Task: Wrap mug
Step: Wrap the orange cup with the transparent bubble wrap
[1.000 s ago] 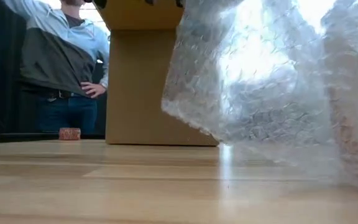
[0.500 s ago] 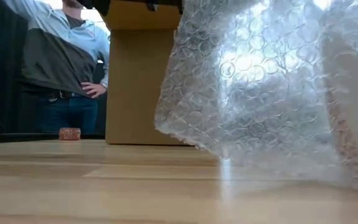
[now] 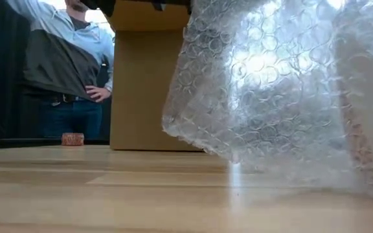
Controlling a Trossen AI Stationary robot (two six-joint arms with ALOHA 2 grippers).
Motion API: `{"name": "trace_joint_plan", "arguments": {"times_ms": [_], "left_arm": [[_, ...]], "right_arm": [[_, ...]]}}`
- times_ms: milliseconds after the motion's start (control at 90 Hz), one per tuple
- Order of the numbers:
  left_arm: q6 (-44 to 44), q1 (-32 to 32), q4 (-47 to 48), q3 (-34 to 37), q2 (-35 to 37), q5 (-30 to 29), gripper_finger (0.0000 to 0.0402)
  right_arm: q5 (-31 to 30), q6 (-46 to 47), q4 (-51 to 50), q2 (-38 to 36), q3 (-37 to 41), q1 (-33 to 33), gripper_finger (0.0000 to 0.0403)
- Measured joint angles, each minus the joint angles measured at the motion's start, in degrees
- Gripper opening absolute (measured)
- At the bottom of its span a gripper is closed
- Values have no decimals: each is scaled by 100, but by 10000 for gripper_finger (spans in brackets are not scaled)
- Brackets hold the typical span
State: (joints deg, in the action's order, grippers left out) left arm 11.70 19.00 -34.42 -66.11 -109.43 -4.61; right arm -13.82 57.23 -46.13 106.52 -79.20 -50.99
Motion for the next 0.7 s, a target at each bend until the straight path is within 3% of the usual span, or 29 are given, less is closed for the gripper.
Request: {"name": "trace_joint_plan", "arguments": {"times_ms": [256,444,700], "left_arm": [[0,69,32,0,-73,-1,8],[198,126,68,4,-265,1,8],[299,138,47,4,-374,3,8]], "right_arm": [[-534,171,-235,2,0,303,254],[-590,212,-306,2,0,604,254],[144,-281,-609,-361,-277,866,254]]}}
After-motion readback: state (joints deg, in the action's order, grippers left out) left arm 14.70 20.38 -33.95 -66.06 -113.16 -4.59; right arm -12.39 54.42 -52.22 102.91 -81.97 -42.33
